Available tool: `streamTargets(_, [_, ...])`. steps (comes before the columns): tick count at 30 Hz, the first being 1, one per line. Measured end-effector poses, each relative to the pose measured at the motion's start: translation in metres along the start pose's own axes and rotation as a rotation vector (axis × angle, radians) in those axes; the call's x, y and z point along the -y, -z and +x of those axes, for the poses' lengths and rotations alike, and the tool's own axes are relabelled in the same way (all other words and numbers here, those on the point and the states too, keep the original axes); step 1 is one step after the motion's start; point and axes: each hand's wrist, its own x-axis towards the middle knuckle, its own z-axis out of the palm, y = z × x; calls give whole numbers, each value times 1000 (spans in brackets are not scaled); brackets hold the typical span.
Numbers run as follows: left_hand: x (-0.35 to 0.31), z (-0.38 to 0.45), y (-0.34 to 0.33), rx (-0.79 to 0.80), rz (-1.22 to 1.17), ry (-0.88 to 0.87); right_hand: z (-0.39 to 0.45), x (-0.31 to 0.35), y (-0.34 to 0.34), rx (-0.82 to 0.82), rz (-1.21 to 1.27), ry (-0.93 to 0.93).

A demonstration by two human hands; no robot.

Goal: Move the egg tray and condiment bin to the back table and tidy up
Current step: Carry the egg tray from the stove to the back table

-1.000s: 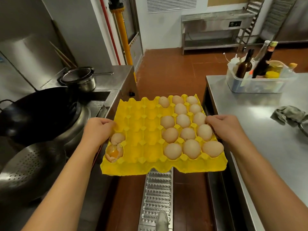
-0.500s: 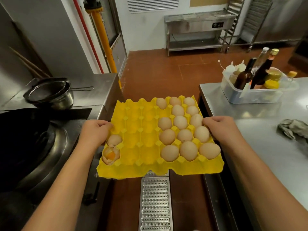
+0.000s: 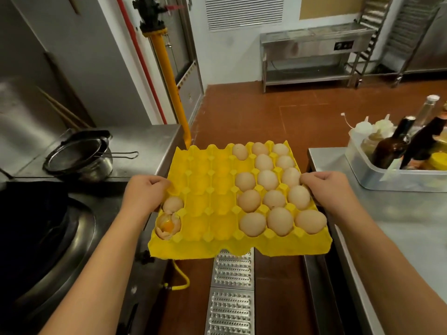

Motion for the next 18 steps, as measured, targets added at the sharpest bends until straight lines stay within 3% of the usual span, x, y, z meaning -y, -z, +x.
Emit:
streamTargets(9, [-7,86,-19,-24,-17,9,93,12,-26,52,-56,-15])
streamTargets(18, [-25,216,-55,24,11,-36,190,24,-54,-59,-33,-49])
